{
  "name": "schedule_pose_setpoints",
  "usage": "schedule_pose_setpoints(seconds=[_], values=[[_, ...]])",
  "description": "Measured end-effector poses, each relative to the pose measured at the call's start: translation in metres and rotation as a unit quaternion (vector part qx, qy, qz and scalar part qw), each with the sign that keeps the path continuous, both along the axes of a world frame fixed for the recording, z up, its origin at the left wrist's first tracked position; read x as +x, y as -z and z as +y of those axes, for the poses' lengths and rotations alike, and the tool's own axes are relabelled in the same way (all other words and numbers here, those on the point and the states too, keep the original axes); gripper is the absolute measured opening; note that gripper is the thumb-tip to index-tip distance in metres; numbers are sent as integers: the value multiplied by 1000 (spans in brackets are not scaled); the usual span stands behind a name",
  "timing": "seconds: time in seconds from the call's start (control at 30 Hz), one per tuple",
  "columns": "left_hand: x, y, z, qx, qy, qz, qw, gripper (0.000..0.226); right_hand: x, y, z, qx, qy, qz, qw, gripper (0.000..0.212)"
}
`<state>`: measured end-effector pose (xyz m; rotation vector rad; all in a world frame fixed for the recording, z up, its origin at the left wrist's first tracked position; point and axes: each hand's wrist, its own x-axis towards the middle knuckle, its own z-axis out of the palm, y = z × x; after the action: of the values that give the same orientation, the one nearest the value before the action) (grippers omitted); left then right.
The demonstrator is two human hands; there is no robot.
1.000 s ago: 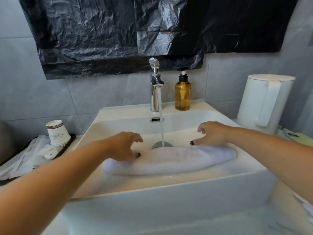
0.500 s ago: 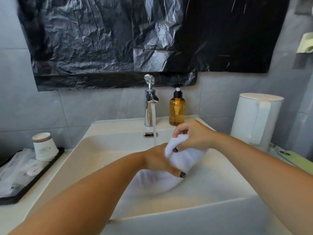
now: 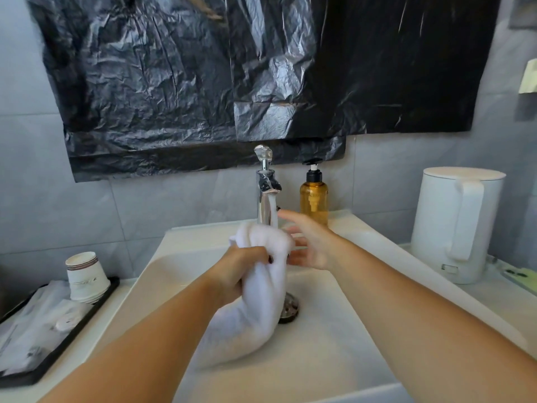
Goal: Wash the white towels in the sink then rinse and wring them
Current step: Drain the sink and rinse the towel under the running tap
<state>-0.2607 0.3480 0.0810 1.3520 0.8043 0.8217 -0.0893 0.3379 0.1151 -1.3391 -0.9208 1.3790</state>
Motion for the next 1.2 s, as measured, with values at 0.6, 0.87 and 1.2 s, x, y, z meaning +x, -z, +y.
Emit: schedule_pose_setpoints(seconds=[0.6, 0.87, 1.2], values=[[18, 1, -22, -38, 63, 39, 997, 28, -36, 4, -3, 243, -84, -93, 962, 36], [37, -1, -29, 20, -87, 193, 977, 19, -39, 3, 2, 206, -41, -175, 962, 41], [48, -4, -28, 129, -143, 229, 954, 26, -44, -1, 5, 185, 38, -322, 928, 22]])
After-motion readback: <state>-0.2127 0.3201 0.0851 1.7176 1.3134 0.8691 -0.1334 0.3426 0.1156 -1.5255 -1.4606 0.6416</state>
